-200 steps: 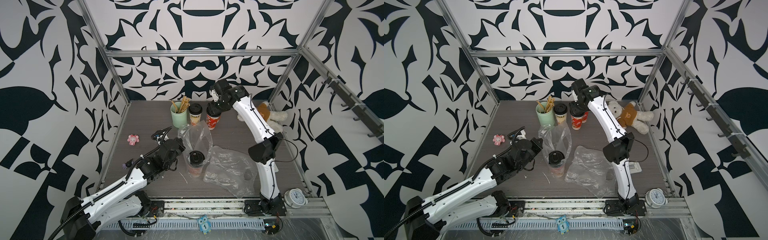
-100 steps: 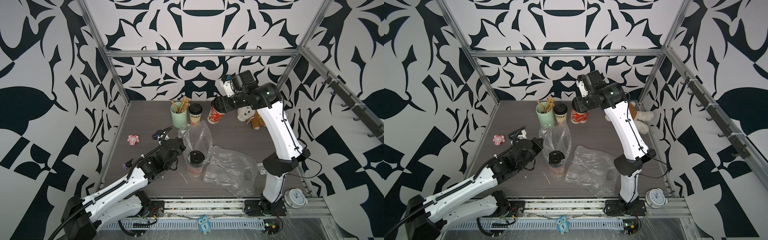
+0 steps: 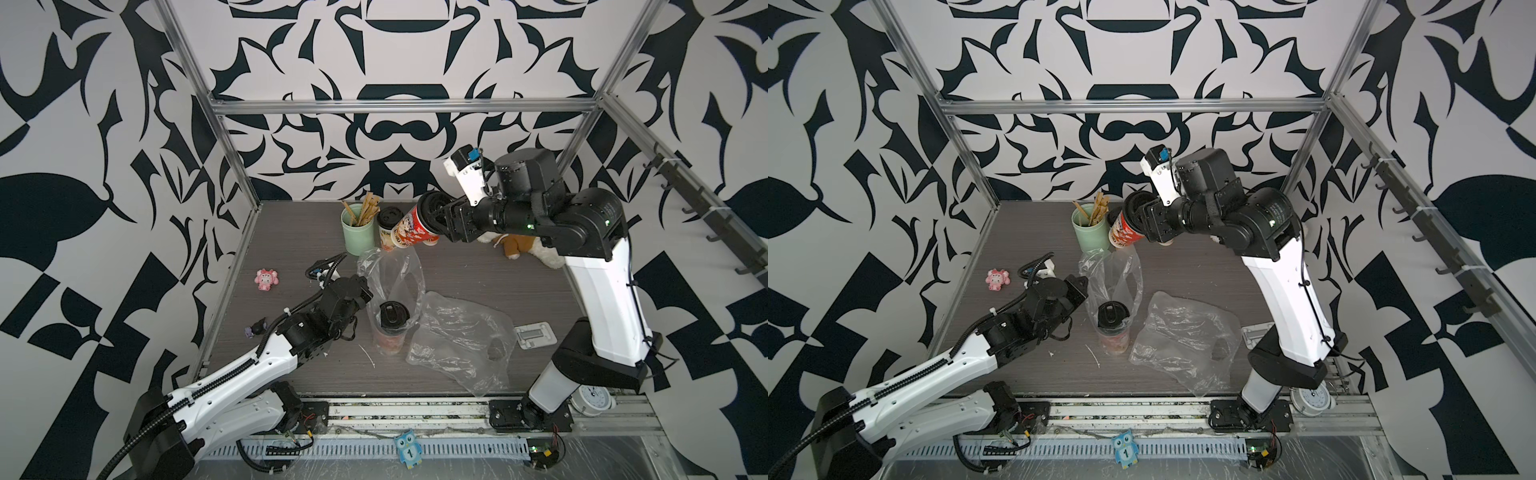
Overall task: Pack milk tea into plastic carrier bags
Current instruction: Pick up the milk tea cup at the center of the board, then place the milk tea cup in the plastic carrier bag.
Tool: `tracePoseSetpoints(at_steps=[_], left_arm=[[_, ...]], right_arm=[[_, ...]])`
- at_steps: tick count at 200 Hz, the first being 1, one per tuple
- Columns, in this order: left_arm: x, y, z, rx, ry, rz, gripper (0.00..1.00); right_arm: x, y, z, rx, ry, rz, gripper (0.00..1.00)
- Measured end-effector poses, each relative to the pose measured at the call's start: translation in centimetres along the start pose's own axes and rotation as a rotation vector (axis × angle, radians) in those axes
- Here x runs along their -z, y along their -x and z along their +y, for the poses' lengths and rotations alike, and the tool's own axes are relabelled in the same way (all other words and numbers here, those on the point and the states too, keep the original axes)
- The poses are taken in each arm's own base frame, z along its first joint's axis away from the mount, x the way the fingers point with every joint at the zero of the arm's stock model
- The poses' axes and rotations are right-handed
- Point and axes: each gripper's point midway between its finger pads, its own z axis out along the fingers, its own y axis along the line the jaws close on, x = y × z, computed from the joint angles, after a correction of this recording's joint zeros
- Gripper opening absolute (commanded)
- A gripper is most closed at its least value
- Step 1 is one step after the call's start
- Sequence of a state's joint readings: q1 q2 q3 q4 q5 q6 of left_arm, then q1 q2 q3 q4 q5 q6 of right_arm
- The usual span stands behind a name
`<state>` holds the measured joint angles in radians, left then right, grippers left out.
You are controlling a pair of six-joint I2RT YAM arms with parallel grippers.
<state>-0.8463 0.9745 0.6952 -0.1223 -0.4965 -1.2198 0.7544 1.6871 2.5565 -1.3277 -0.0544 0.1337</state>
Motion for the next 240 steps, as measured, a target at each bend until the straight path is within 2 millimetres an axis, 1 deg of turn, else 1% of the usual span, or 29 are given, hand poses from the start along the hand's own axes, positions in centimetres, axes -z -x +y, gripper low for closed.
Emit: tracePoseSetpoints(at_steps=[21, 46, 62, 85, 111, 130, 207, 240], left_arm=[[0.0, 0.0, 0.0, -0.005, -0.001, 0.000, 0.00], [0.0, 0.1, -0.1, -0.007, -0.005, -0.002, 0.00], [0.1, 0.1, -0.2, -0.008, -0.009, -0.004, 0.00], [0.1, 0.2, -0.2, -0.008, -0.011, -0.005, 0.00], [0.3, 0.3, -0.3, -0.006, -0.015, -0.007, 0.00], [0.4, 0.4, -0.4, -0.005, -0.019, -0.010, 0.00], [0.4, 0.5, -0.4, -0.005, -0.020, -0.014, 0.00], [0.4, 0.6, -0.4, -0.005, -0.018, -0.020, 0.00]], right_arm=[[-0.7, -0.1, 1.9, 0.012, 0.069, 0.010, 0.54], [-2.9, -1.0, 3.1, 0.015, 0.113, 0.064, 0.52], [-4.6, -1.6, 3.1, 0.008, 0.111, 0.105, 0.52], [-7.2, -3.1, 2.7, 0.000, 0.096, 0.180, 0.51], [-9.1, -4.6, 2.1, -0.003, 0.065, 0.240, 0.51], [-9.9, -5.3, 1.8, -0.003, 0.049, 0.267, 0.50], [-12.4, -6.6, 1.2, -0.003, 0.020, 0.326, 0.47], [-12.5, -7.1, 0.9, -0.001, 0.005, 0.345, 0.47]])
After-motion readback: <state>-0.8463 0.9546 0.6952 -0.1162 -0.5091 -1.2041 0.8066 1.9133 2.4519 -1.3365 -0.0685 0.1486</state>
